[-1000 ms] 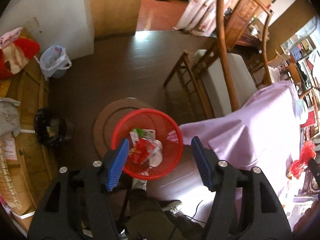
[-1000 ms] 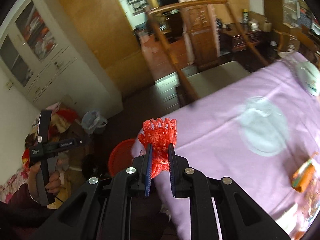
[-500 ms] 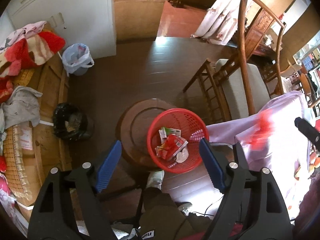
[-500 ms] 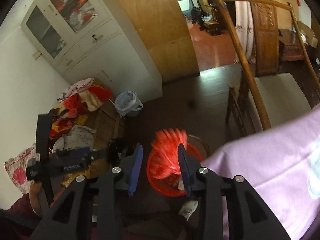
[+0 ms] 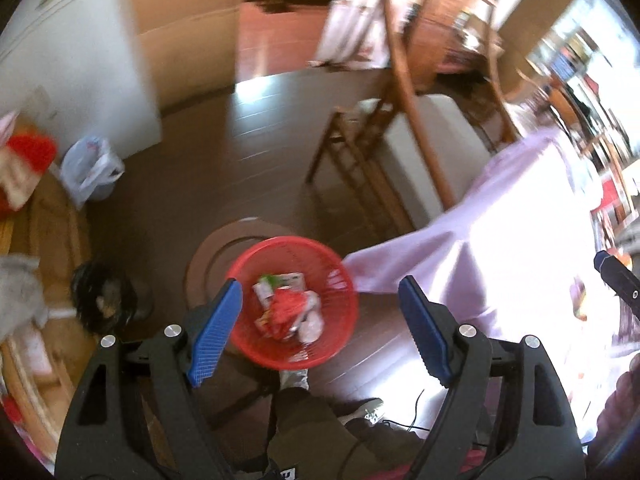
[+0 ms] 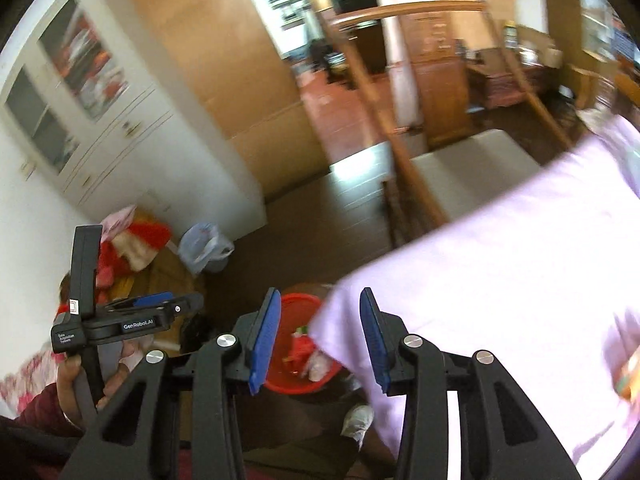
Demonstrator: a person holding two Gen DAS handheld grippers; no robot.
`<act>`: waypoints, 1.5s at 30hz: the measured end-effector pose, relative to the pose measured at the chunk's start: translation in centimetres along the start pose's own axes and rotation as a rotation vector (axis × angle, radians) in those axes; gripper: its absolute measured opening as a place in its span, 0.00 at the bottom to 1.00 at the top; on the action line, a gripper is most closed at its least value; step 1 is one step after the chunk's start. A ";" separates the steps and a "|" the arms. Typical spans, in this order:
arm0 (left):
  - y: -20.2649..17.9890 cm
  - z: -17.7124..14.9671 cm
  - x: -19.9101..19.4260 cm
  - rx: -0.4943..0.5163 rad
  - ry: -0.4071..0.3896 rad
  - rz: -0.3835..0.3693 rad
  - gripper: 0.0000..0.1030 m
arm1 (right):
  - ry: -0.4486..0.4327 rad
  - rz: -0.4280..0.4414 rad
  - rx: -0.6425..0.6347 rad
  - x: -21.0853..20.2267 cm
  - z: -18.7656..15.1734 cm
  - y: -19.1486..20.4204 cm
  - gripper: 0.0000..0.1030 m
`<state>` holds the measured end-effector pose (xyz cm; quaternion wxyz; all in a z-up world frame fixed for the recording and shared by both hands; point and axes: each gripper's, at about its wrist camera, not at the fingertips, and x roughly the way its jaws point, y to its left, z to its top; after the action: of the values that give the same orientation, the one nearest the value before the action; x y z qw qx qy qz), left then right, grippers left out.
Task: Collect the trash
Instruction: 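Bring both tools back over the table, then grasp the torn orange paper box with the left tool and lift it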
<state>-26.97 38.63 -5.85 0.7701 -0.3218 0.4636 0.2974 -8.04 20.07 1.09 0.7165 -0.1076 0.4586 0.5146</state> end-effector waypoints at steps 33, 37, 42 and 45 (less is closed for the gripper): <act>-47.0 -9.3 9.1 0.975 0.156 -0.363 0.80 | -0.421 -0.666 0.895 -27.7 -29.9 -20.6 0.50; -50.4 -10.1 10.9 1.021 0.170 -0.351 0.80 | -0.424 -0.708 0.963 -28.9 -32.3 -21.5 0.50; -53.2 -11.0 14.4 1.055 0.207 -0.314 0.80 | -0.407 -0.755 1.007 -29.7 -33.8 -22.0 0.50; -53.6 -11.1 15.8 1.049 0.233 -0.305 0.80 | -0.394 -0.773 1.028 -30.0 -34.3 -22.6 0.51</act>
<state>14.02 -0.45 -12.39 0.8050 0.0106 0.5798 -0.1257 -9.45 -30.68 -2.15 0.8797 0.1867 0.4342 -0.0527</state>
